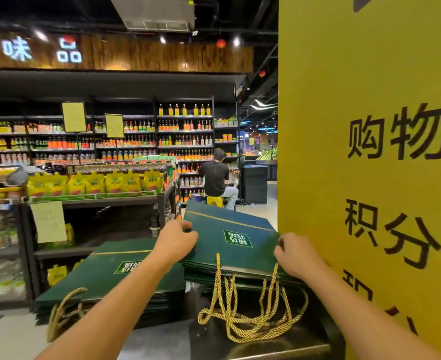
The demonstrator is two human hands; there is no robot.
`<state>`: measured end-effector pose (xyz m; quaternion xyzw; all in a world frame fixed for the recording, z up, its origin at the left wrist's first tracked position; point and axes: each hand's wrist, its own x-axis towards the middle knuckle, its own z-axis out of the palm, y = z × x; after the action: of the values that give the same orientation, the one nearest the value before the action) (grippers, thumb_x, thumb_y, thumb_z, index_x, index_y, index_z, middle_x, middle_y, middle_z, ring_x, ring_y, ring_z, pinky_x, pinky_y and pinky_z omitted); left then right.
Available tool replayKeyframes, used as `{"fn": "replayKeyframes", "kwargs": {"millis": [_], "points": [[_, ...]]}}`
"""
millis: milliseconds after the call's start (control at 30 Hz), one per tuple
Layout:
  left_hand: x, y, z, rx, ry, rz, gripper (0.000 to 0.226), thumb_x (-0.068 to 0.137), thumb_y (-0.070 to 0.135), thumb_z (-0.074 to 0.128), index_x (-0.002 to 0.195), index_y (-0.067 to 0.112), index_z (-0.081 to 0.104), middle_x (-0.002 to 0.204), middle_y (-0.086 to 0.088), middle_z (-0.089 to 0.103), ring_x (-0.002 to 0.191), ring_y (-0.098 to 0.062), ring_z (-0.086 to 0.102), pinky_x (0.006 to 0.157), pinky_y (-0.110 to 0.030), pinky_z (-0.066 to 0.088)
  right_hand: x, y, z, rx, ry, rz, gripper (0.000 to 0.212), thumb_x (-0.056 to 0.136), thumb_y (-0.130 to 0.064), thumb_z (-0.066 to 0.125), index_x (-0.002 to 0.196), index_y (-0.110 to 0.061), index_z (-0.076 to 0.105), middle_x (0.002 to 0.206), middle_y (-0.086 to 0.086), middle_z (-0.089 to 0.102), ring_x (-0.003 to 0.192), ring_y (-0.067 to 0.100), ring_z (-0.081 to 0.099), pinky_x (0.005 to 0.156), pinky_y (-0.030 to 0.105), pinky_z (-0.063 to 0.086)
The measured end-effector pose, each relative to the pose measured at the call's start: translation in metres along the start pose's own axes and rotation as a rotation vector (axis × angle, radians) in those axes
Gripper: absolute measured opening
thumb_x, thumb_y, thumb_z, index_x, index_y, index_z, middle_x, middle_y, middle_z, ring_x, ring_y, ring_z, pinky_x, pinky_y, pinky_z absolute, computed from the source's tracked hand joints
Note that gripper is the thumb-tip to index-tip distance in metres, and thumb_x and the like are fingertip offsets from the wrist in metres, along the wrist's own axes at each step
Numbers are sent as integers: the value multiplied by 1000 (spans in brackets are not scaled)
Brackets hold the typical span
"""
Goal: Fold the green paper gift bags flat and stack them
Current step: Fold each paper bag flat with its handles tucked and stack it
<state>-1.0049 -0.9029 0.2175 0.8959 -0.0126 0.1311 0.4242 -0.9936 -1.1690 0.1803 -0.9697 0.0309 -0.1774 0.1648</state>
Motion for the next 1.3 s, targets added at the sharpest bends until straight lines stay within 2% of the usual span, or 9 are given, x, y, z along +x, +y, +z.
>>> {"fn": "replayKeyframes", "kwargs": {"millis": [67, 200, 300, 400, 500, 600, 767, 1067, 1300], "points": [[1, 5, 0, 119, -29, 44, 46, 99, 19, 54, 144, 11, 53, 145, -6, 55, 122, -24, 55, 100, -30, 42, 3, -4, 1, -55, 61, -41, 24, 99, -27, 48, 109, -16, 67, 106, 4, 69, 90, 24, 64, 79, 38, 57], [19, 19, -5, 448, -55, 159, 52, 96, 42, 56, 146, 29, 51, 148, -4, 53, 130, -30, 53, 110, -44, 44, 17, -12, -4, 96, -3, -162, 39, 104, -28, 49, 141, -18, 55, 137, 3, 61, 120, 23, 60, 102, 40, 50], [40, 36, -7, 604, -79, 331, 58, 100, 50, 51, 154, 31, 41, 164, -6, 31, 151, -27, 27, 121, -46, 28, 28, -11, -3, 168, -52, -201, 48, 106, -33, 46, 151, -16, 44, 154, 3, 47, 139, 22, 46, 114, 36, 36], [60, 48, 3, 754, -256, 454, 64, 103, 56, 42, 160, 34, 25, 170, -7, 12, 157, -29, 7, 124, -48, 13, 43, -10, 9, 138, -133, -203, 58, 106, -47, 41, 157, -20, 35, 163, 5, 33, 150, 23, 29, 120, 38, 25], [79, 43, 21, 902, -391, 435, 68, 101, 65, 31, 161, 40, 11, 171, -7, 1, 157, -32, -1, 125, -51, 3, 57, -6, 25, 77, -216, -176, 68, 102, -63, 32, 160, -30, 24, 169, 7, 14, 156, 25, 9, 124, 42, 13], [88, 24, 40, 1018, -455, 357, 74, 96, 76, 20, 160, 44, 3, 171, -6, -4, 157, -32, -4, 126, -51, -1, 61, 3, 40, 130, -289, -123, 76, 97, -73, 28, 161, -36, 15, 170, 5, 3, 157, 26, 0, 125, 45, 8], [85, -9, 64, 1043, -463, 301, 78, 89, 84, 12, 158, 50, -2, 171, -2, -7, 156, -31, -9, 125, -51, -7, 59, 12, 72, 69, -314, -111, 80, 94, -79, 23, 161, -39, 7, 171, 4, -1, 157, 24, -5, 125, 43, 3], [84, -26, 75, 1004, -449, 280, 79, 88, 85, 13, 157, 51, -4, 171, -1, -9, 156, -30, -10, 125, -50, -8, 59, 14, 80, -23, -334, -120, 81, 93, -79, 16, 161, -39, 1, 171, 4, -4, 157, 22, -7, 126, 43, 1], [80, -6, 64, 982, -399, 319, 76, 92, 82, 19, 159, 47, 11, 171, -3, 3, 157, -31, -1, 126, -52, -2, 66, 7, 58, -31, -403, -108, 83, 93, -79, 19, 162, -35, 3, 170, 6, -2, 157, 24, -3, 126, 43, 4]]}}
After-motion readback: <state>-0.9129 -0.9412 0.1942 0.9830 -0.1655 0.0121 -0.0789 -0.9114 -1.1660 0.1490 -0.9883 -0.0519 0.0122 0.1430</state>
